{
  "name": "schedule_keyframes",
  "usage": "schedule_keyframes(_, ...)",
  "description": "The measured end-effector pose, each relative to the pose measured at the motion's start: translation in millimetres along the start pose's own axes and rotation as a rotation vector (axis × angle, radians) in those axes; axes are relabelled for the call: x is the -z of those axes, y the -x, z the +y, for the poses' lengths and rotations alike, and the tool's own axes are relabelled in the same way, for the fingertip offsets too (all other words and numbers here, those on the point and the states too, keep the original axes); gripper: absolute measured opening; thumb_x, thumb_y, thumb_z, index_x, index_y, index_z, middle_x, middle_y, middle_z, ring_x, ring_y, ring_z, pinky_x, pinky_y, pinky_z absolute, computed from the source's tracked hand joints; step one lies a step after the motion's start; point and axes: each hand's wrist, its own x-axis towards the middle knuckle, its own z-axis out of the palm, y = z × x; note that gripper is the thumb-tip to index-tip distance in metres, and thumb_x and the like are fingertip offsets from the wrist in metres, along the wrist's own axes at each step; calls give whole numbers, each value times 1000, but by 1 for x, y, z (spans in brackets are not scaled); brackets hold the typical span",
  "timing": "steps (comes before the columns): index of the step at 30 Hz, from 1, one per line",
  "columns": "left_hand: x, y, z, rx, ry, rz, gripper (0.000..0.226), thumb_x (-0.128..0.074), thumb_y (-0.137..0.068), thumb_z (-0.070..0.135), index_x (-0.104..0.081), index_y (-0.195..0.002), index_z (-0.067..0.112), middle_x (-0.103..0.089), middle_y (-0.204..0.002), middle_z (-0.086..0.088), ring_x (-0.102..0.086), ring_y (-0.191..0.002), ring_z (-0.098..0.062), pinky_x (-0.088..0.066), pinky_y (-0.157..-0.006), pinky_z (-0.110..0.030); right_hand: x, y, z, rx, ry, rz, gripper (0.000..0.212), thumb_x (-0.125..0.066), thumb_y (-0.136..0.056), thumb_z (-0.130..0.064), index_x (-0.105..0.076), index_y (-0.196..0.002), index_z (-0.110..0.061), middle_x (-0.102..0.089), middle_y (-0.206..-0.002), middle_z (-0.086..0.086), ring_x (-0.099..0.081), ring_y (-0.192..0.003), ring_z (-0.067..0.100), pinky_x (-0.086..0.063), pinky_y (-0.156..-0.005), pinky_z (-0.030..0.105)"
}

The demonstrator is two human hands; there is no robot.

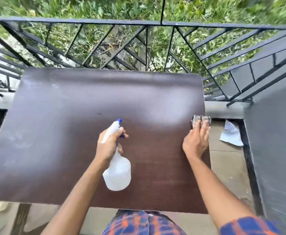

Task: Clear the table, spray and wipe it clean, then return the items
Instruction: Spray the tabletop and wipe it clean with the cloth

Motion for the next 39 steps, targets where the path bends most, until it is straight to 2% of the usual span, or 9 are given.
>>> schedule_keyframes(4,3,21,-6,-12,-2,19,22,-60,-87,33,-66,-85,13,-72,-88,-11,-41,-40,-22,-40,-51,-34,-19,70,-57,123,-27,-124,65,-53,-96,-18,-31,-157,-16,-20,-167,8,-19,-153,33,-18,-120,50)
schedule_keyframes(10,30,59,-28,-45,5,95,21,-57,-98,12,-70,-82,7,-67,-78,-13,-44,-37,-17,-39,-42,-23,-54,178,-126,1047,50,-534,63,-55,-93,-26,-36,-154,-24,-23,-166,2,-17,-153,30,-17,-122,52)
schedule_keyframes(14,56,88,-55,-35,8,197,24,-58,-99,13,-65,-92,-9,-67,-81,-15,-54,-46,-11,-44,-47,-20,-55,213,-93,1482,85,-604,59,-61,-91,-24,-44,-148,-29,-29,-164,-5,-23,-152,25,-24,-120,52)
schedule_keyframes(17,65,101,-73,-30,-50,208,24,-59,-98,16,-66,-87,-3,-72,-83,-12,-43,-38,-19,-41,-43,-24,-38,180,-44,1318,-75,-486,53,-59,-91,-17,-55,-142,-27,-38,-160,-3,-35,-147,28,-30,-118,52)
schedule_keyframes(23,53,124,-91,13,20,153,33,-63,-87,32,-65,-92,-1,-72,-86,-12,-38,-37,-22,-42,-42,-29,8,80,75,405,-51,-100,55,-53,-97,-13,-45,-151,-20,-27,-165,7,-27,-150,34,-22,-121,51)
schedule_keyframes(28,36,135,-97,6,11,134,20,-62,-93,26,-68,-91,7,-73,-83,-8,-38,-37,-21,-42,-42,-27,1,123,50,160,-45,-58,63,-53,-96,-15,-34,-156,-17,-18,-168,7,-20,-153,33,-18,-123,52)
schedule_keyframes(30,33,137,-98,7,5,133,24,-62,-90,28,-66,-87,4,-73,-84,-9,-38,-37,-21,-42,-42,-28,-9,160,19,301,-60,-143,65,-51,-95,-17,-32,-157,-18,-15,-168,5,-16,-154,33,-12,-123,49)
schedule_keyframes(35,34,143,-100,1,9,150,18,-65,-86,30,-77,-88,17,-72,-80,-9,-51,-46,-18,-44,-48,-25,-33,244,-21,1204,70,-501,59,-52,-92,-17,-42,-150,-25,-25,-166,2,-23,-152,30,-19,-121,49)
schedule_keyframes(39,30,146,-98,-13,18,87,17,-64,-90,28,-77,-79,27,-73,-79,-7,-47,-41,-18,-42,-45,-23,-23,239,29,1404,-10,-499,60,-64,-84,-16,-54,-142,-24,-41,-159,0,-40,-144,28,-34,-116,48)
